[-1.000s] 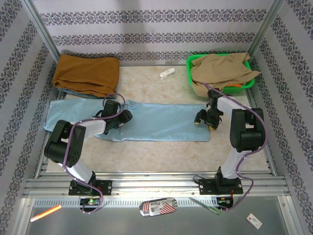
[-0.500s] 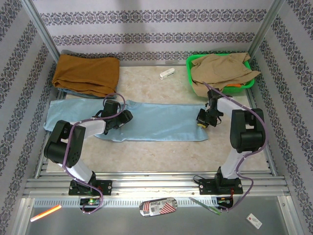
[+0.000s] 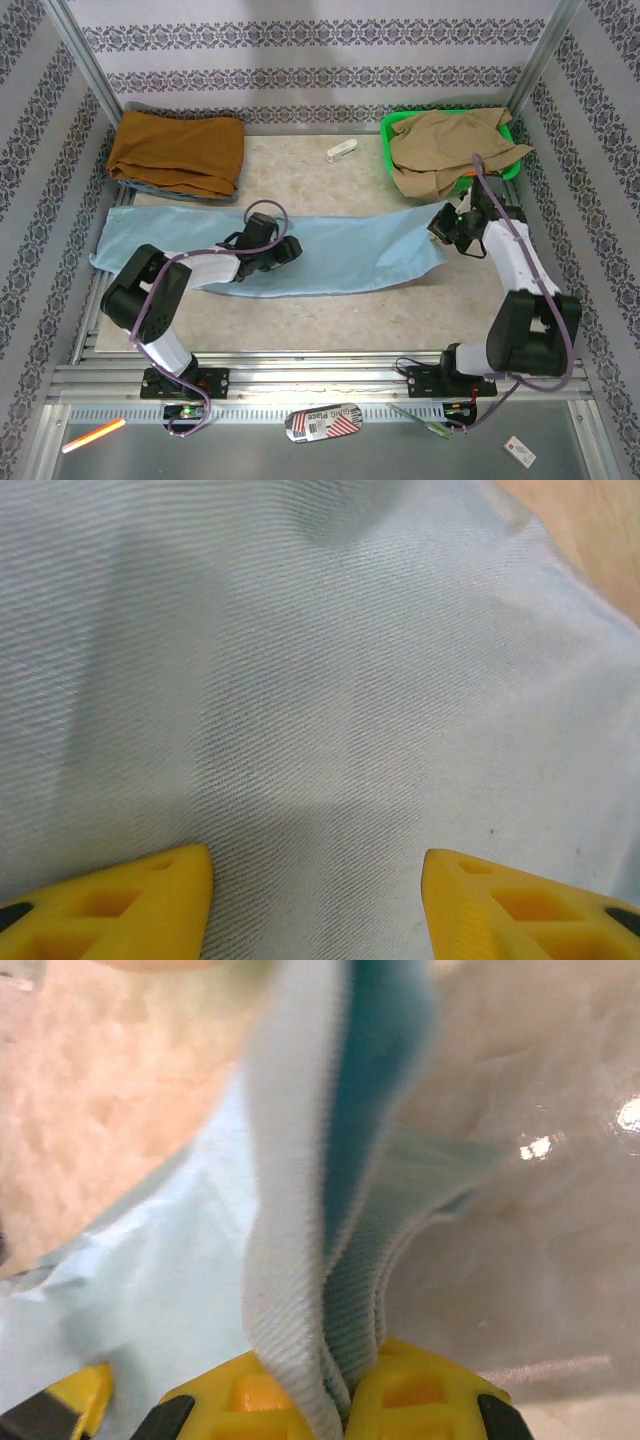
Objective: Fold and stack the trousers
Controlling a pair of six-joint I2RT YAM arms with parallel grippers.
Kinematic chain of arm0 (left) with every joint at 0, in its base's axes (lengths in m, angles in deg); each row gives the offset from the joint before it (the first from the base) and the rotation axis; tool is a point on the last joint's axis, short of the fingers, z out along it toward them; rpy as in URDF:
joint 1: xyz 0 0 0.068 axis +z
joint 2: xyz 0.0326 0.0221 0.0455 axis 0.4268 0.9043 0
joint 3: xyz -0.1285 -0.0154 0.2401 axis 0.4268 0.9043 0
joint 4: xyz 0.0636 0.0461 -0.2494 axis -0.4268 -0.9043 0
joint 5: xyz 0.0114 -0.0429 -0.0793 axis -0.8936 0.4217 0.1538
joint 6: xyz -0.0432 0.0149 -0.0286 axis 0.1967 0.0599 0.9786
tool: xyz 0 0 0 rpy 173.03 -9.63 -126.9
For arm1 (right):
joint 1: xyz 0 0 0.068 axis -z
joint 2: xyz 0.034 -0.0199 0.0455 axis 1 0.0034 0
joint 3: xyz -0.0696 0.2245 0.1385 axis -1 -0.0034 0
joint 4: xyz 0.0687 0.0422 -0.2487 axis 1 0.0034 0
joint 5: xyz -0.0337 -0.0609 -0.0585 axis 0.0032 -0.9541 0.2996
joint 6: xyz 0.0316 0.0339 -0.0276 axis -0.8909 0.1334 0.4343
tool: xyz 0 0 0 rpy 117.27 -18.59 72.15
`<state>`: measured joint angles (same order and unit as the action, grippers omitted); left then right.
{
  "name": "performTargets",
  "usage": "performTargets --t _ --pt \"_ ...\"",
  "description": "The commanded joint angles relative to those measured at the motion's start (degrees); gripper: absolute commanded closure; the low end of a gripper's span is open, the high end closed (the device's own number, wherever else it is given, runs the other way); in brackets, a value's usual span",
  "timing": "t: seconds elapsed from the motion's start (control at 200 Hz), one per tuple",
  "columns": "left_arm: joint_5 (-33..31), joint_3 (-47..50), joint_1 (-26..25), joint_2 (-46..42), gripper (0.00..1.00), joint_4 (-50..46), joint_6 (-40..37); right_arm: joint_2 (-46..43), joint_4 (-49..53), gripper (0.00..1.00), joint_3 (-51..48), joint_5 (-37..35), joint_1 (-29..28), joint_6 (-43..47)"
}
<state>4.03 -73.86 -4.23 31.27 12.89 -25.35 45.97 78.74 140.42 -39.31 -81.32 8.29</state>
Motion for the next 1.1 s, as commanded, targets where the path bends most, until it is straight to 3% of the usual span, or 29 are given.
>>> performTargets --t 0.0,0.245,0.46,0.58,0.694,0.829,0.914,1.094 --pt "-2.5 -1.4 -5.1 5.0 0.42 2.0 5.7 -3.0 3.1 1.0 1.4 0.0 0.7 -0.9" --pt "-5.2 -13.9 -15.7 13.8 0.41 2.0 10.3 -6.3 5.9 1.0 4.8 4.4 0.6 -1.0" --pt "-3.3 -18.3 -16.2 12.8 0.36 0.4 8.0 -8.3 9.0 1.0 8.7 3.0 -4.4 -0.9" --pt "-2.7 -13.9 -11.6 4.9 0.32 -3.3 4.9 -7.9 9.1 1.0 9.7 0.4 -11.4 -2.3" --pt "0.6 -6.4 -2.1 -4.6 0.31 -7.1 2.7 -6.9 7.6 1.0 10.2 -2.5 -19.1 -4.7" --pt "-2.1 -0.2 7.2 -15.4 0.29 -17.3 -3.6 -4.0 5.9 1.0 11.7 -6.1 -27.4 -6.8" --pt "-4.5 2.9 11.0 -20.4 0.28 -22.2 -6.2 -1.1 5.0 1.0 13.1 -7.4 -31.8 -7.6" --pt "-3.1 9.6 16.3 -23.7 0.27 -22.5 -7.1 7.5 3.2 1.0 17.0 -9.3 -39.4 -9.1"
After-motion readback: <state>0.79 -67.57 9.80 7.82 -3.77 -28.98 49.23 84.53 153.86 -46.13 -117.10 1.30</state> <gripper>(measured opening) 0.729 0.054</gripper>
